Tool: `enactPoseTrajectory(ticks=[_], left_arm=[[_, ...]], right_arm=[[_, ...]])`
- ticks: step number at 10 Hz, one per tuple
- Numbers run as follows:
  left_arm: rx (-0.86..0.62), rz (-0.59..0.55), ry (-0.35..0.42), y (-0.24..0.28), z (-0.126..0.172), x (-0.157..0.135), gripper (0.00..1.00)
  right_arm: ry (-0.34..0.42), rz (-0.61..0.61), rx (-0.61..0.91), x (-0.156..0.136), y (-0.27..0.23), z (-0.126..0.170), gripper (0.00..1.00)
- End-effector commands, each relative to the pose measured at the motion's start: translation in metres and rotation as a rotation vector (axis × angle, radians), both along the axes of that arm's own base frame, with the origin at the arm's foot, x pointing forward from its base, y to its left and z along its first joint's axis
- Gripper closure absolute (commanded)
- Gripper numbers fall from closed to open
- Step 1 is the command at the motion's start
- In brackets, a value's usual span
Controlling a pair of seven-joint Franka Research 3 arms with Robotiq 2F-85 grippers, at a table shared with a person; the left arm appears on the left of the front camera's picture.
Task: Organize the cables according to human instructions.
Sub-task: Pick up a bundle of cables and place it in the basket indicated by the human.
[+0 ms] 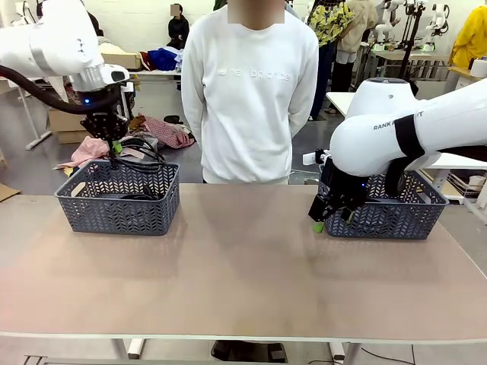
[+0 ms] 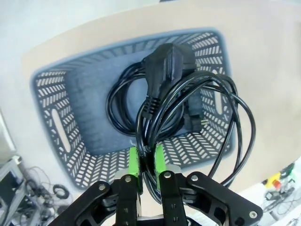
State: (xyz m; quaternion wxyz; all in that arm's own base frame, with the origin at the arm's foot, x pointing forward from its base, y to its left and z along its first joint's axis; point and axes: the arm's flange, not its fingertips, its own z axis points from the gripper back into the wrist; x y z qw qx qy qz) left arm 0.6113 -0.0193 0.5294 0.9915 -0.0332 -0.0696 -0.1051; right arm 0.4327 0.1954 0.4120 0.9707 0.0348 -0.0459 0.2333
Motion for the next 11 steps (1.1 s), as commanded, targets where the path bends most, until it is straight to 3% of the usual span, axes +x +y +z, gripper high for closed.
enactPoseTrajectory(ticks=[1,10,11], left_arm=[[-0.025,-0.021,-0.036,0.005,-0.014,-0.011,0.85],[0.004,0.026,-0.037,0.005,-0.05,0.001,0.85],[0.008,0.032,-0.037,0.005,-0.051,0.001,0.66]], right_arm=[[-0.004,0.0,0.002,0.0,0.0,0.002,0.0],[-0.004,0.0,0.002,0.0,0.0,0.002,0.0],[-0.004,0.0,0.002,0.0,0.0,0.002,0.0]])
